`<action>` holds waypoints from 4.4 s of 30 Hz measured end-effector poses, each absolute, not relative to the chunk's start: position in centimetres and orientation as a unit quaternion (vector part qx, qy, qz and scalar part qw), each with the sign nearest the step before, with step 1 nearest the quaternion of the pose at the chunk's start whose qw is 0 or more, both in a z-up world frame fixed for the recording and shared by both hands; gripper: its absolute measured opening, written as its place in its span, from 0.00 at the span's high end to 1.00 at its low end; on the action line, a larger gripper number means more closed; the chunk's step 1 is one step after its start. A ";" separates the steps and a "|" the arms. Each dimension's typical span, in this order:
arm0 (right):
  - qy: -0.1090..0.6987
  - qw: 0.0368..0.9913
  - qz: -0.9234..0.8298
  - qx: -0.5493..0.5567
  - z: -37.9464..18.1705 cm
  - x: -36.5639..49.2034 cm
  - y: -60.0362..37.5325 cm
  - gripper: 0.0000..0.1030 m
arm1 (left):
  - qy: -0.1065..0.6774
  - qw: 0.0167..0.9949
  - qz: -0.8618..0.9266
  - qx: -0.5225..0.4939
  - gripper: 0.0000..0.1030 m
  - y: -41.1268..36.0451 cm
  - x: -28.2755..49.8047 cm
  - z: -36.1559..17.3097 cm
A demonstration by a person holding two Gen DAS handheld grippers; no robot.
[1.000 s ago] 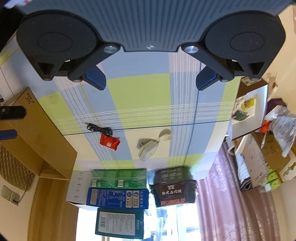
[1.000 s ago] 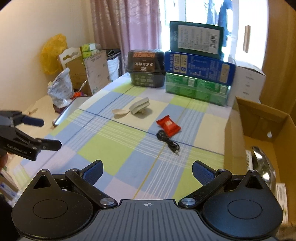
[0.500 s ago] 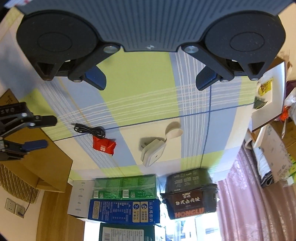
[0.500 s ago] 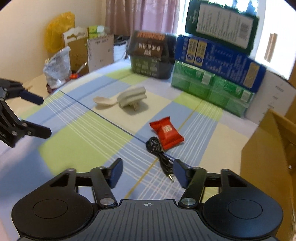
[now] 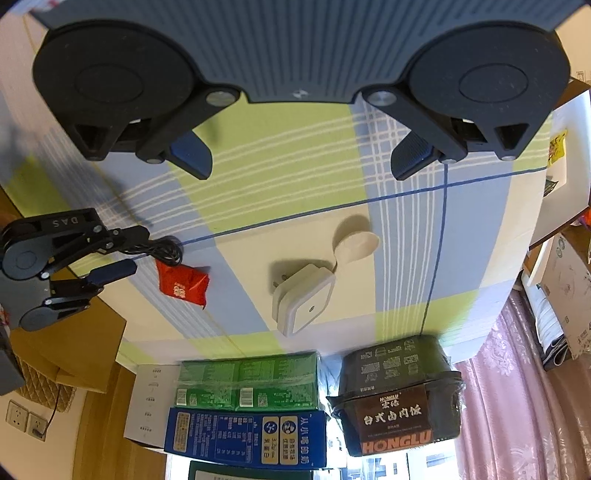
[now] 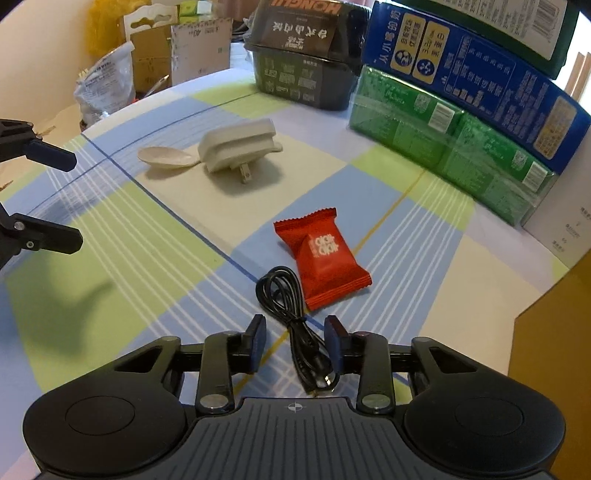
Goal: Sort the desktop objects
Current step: 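Reach the right gripper to the black cable and grasp it, then grasp the white plastic spoon with the left gripper while the right gripper holds the cable, then lift and carry the spoon and cable toward the cardboard box with both grippers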
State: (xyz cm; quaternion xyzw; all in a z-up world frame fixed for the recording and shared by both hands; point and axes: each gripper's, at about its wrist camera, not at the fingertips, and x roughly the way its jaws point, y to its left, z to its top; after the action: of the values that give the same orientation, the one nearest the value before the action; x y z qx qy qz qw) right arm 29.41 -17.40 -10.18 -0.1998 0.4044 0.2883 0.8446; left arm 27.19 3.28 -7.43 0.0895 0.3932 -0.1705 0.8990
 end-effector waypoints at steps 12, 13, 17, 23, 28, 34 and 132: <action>0.422 0.841 0.296 -0.164 -9.9 29.7 -16.5 0.89 | 0.390 0.897 -0.183 0.103 0.02 4.0 29.9 -8.2; 0.426 0.842 0.298 -0.148 -9.8 29.8 -16.4 0.90 | 0.389 0.897 -0.184 0.102 0.02 4.1 30.1 -8.3; 0.431 0.843 0.306 -0.102 -9.6 29.8 -15.8 0.90 | 0.385 0.899 -0.183 0.099 0.03 4.6 31.5 -8.5; 0.427 0.847 0.310 -0.067 -9.6 29.5 -15.3 0.90 | 0.387 0.899 -0.181 0.102 0.20 4.9 34.5 -9.2; 0.425 0.849 0.308 -0.067 -9.9 29.3 -15.6 0.90 | 0.392 0.896 -0.187 0.091 0.32 4.8 36.3 -10.0; 0.423 0.851 0.305 -0.064 -10.2 28.9 -16.2 0.90 | 0.385 0.899 -0.185 0.093 0.55 4.3 37.0 -10.4; 0.371 0.896 0.236 -0.062 -10.1 11.5 -20.9 0.78 | 0.404 0.891 -0.193 0.078 0.73 -3.6 11.8 -7.7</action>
State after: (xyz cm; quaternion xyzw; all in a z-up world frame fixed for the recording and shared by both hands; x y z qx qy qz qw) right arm 11.48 -20.91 -10.11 -0.0622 0.3715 0.2364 0.8957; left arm 11.84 -3.56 -7.72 0.0777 0.4040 -0.1926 0.8909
